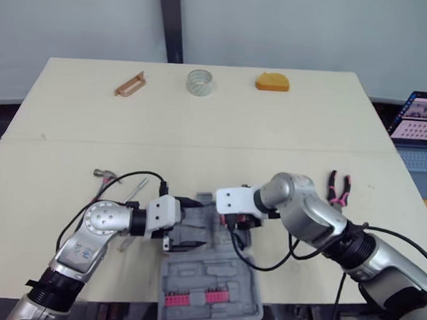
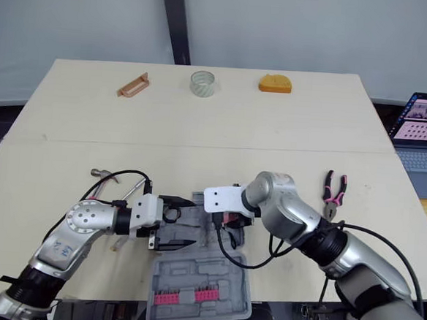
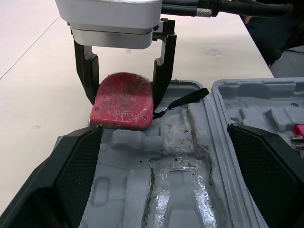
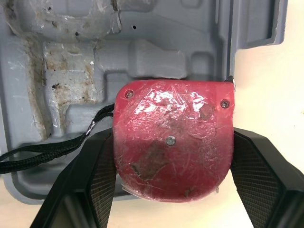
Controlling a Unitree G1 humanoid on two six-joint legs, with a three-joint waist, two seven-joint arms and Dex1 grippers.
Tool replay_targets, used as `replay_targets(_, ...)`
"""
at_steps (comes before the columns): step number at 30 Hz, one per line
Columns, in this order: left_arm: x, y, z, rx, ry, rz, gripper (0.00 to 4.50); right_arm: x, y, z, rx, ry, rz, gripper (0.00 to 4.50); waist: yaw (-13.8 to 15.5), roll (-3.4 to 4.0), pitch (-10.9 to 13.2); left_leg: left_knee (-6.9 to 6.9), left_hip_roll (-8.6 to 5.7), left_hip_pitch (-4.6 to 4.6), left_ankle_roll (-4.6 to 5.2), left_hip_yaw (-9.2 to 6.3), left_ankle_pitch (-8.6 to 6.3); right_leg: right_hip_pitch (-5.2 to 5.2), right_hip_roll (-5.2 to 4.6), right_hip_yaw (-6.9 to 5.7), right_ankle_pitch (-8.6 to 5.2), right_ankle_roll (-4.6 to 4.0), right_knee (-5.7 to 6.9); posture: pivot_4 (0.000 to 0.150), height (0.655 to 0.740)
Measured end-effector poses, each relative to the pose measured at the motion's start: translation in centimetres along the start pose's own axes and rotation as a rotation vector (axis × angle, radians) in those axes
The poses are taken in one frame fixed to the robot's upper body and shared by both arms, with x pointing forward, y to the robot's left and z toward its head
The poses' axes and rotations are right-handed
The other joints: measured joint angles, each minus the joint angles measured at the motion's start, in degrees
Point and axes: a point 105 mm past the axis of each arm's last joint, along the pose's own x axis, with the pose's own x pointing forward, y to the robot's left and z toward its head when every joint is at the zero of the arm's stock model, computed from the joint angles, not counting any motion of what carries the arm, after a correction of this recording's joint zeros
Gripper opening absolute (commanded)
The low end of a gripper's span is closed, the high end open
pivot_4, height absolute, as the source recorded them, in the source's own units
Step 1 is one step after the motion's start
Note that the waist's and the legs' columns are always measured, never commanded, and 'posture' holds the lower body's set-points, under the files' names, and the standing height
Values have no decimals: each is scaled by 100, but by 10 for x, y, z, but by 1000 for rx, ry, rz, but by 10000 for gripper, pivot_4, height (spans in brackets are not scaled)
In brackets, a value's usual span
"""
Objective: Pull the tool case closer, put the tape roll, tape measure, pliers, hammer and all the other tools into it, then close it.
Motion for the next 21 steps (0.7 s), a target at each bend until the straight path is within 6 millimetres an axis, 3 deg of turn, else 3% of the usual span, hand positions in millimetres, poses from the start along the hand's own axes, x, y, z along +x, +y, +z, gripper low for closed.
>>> replay_targets(2,0,0,0,0,0,0,45000,0,0,0,-3,0,1,29396,1,0,0,0,0,0,0,0,0,0,0,0,0,0,0,1500,7400)
replay_targets(3,0,0,0,0,0,0,45000,0,0,0,-6,-1,1,39773,3,0,0,0,0,0,0,0,0,0,0,0,0,0,0,1500,7400)
replay_targets(4,0,0,0,0,0,0,45000,0,0,0,-11,-3,2,44139,4,0,0,0,0,0,0,0,0,0,0,0,0,0,0,1500,7400)
replay_targets(15,0,0,0,-6,2,-2,45000,-3,2,1,9,-19,4,44139,7,0,0,0,0,-1,0,0,0,0,0,0,0,0,-1,1500,7400)
replay_targets(21,0,-1,1,-6,1,-3,45000,-16,3,9,40,-89,7,44139,12,0,0,0,0,-1,0,0,0,0,0,0,0,0,-1,1500,7400)
